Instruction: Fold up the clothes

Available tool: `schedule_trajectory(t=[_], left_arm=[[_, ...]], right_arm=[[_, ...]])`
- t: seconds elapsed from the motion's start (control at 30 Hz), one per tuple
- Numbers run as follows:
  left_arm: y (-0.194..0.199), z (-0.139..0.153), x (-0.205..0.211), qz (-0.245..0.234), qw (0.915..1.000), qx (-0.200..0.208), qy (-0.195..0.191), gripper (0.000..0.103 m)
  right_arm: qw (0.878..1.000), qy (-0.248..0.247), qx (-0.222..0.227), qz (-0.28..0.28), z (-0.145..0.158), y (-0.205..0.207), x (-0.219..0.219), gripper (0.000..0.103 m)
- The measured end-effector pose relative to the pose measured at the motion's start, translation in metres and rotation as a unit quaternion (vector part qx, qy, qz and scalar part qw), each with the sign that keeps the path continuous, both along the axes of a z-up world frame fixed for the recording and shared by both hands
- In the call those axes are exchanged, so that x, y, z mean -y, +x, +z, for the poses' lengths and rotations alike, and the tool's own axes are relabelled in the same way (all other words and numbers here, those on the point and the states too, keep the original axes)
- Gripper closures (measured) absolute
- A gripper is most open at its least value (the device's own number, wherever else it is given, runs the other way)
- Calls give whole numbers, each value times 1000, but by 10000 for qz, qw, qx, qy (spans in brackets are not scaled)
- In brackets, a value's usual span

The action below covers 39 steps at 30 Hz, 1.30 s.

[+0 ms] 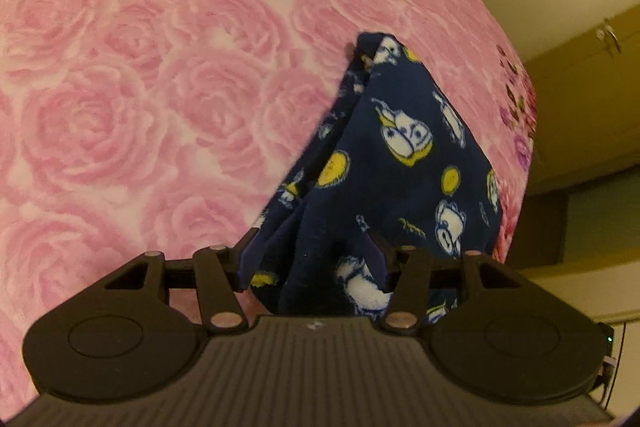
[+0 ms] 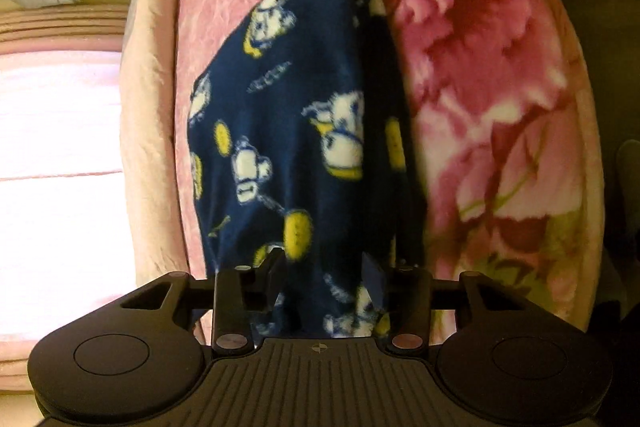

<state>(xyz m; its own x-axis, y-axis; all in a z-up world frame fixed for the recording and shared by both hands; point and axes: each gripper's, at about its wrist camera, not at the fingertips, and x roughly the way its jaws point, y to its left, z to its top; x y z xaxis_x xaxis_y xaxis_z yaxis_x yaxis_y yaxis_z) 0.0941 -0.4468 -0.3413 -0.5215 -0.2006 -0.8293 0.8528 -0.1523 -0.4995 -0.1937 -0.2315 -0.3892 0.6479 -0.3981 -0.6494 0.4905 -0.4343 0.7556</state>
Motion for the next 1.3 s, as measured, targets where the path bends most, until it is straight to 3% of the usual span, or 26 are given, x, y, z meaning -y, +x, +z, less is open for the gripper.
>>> schedule_trajectory(t=[0.13,0.17,0.2,0.23,0.27,0.4,0.53,0.63,0.67,0.7,0.73,0.77,0.8,0.93,0.97,1.0,1.03,1.07,1.1,1.2,1.3], left_arm=[[-5,-13,1,-212,9994,-262,61,57],[-6,-16,2,-265,9990,-352,81,63],[-7,-20,2,-319,9985,-435,96,77],[-8,-22,1,-376,9981,-482,76,89],[-8,-22,-1,-428,9979,-486,0,98],[2,-19,-6,-365,9979,-327,-433,99],[2,-30,-12,-363,9983,-185,-410,97],[-3,-22,-11,-520,9977,-61,-433,87],[-2,-17,-7,-498,9978,-49,-441,81],[1,-13,-4,-465,9978,-53,-460,74],[4,-8,0,-399,9979,-105,-509,70],[7,-3,6,-309,9978,-182,-564,64],[7,-1,13,-214,9976,-259,-599,60],[-11,-9,47,-84,9974,-575,-416,49],[-18,-15,53,-122,9973,-634,-351,49],[-25,-21,56,-193,9971,-667,-296,53],[-31,-26,59,-265,9969,-699,-241,58],[-37,-31,61,-332,9966,-721,-230,81],[-39,-33,60,-386,9961,-714,-335,98],[-40,-35,54,-478,9942,-622,-738,98],[-35,-42,50,-403,9950,-460,-790,95]], right_arm=[[9999,-126,2,-37,-10,3,-3,58],[9998,-174,-5,-30,-11,3,-3,65],[9997,-228,-34,6,-10,4,-3,87],[9996,-286,-75,43,-9,5,-4,96],[9992,-355,-152,88,-8,4,-5,98],[9959,-526,-706,195,2,0,-11,101],[9905,-497,-1179,505,0,8,-13,101],[9865,-558,-1321,796,7,10,-6,101],[9852,-589,-1347,883,11,10,-3,99],[9840,-652,-1382,914,17,7,-2,80],[9819,-746,-1517,859,25,3,-2,47],[9798,-849,-1628,788,32,-1,-2,31],[9787,-978,-1672,675,36,-6,0,26],[9818,-1158,-1471,331,30,-21,23,26],[9830,-1169,-1390,269,26,-23,29,28],[9842,-1161,-1317,228,21,-24,36,39],[9856,-1096,-1263,245,14,-24,42,68],[9865,-1051,-1234,254,9,-24,47,83],[9859,-1058,-1272,239,7,-26,46,97],[9849,-1050,-1355,221,5,-30,45,102],[9849,-1000,-1392,240,6,-35,46,102]])
